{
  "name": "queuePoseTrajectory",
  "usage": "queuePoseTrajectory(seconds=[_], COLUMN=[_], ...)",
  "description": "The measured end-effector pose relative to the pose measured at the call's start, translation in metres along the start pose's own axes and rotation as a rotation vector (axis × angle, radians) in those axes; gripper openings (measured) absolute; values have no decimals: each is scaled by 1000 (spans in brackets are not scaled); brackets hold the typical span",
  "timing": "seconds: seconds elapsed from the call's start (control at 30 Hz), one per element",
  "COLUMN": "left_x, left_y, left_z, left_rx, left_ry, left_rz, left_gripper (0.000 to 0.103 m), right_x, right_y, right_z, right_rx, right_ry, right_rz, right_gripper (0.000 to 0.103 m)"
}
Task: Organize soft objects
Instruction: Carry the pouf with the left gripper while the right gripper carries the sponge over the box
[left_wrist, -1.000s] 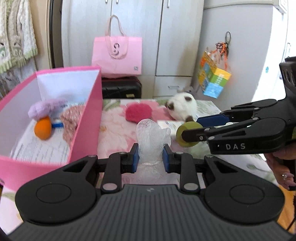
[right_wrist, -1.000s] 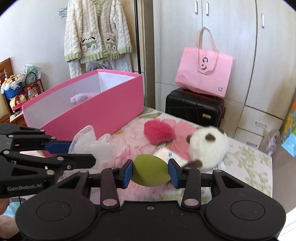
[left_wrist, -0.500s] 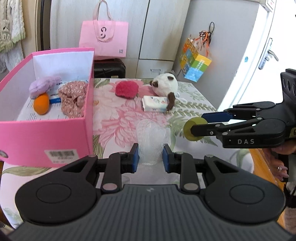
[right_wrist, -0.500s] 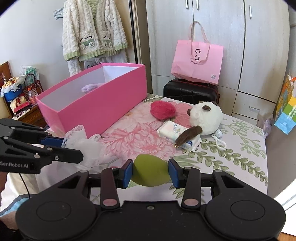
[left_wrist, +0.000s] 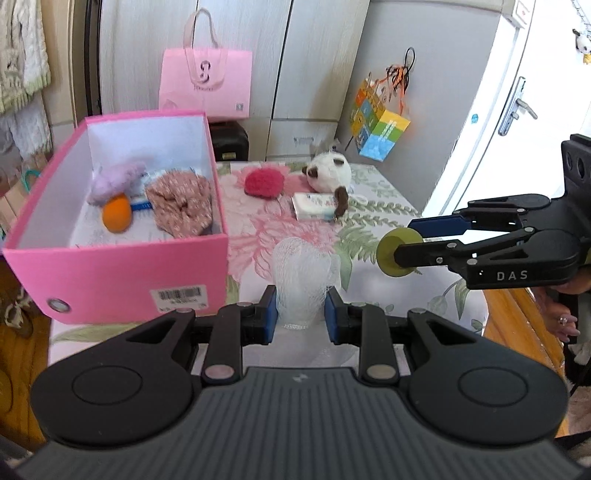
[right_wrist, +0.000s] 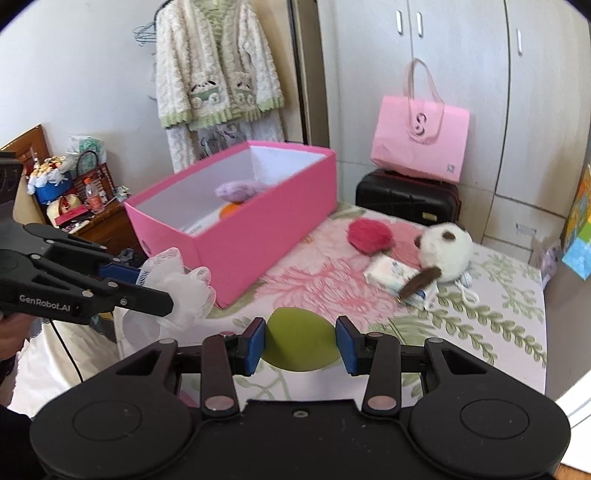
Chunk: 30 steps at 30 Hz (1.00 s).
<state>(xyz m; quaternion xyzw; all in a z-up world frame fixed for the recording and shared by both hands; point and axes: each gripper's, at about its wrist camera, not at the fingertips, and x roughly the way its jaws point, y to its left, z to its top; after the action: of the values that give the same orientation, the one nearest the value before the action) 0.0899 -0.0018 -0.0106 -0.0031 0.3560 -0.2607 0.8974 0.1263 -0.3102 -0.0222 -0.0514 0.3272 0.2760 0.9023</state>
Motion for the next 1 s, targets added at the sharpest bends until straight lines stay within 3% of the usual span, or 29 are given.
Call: queuePoseTrajectory(seconds=[0.3, 0.4, 0.5, 0.77, 1.0], left_x=[-38, -42, -42, -38, 2], left_y=[15, 26, 45, 92, 135], left_z=[15, 19, 26, 48, 63], left_rx=[22, 16, -38, -106, -175], left_ry=[-85, -133, -149, -197, -163], left_rz=[0, 66, 65, 147, 240], left_gripper=[25, 25, 25, 25, 25], right_x=[-15, -10, 0, 49, 118], right_y=[31, 37, 42, 56, 59], right_z=[40, 57, 73, 109, 125], right_rx=[-94, -103, -112, -125, -161], right_ry=[-84, -124, -151, -149, -92], right_rz=[3, 7, 28, 124, 194], right_gripper=[47, 47, 47, 47, 47])
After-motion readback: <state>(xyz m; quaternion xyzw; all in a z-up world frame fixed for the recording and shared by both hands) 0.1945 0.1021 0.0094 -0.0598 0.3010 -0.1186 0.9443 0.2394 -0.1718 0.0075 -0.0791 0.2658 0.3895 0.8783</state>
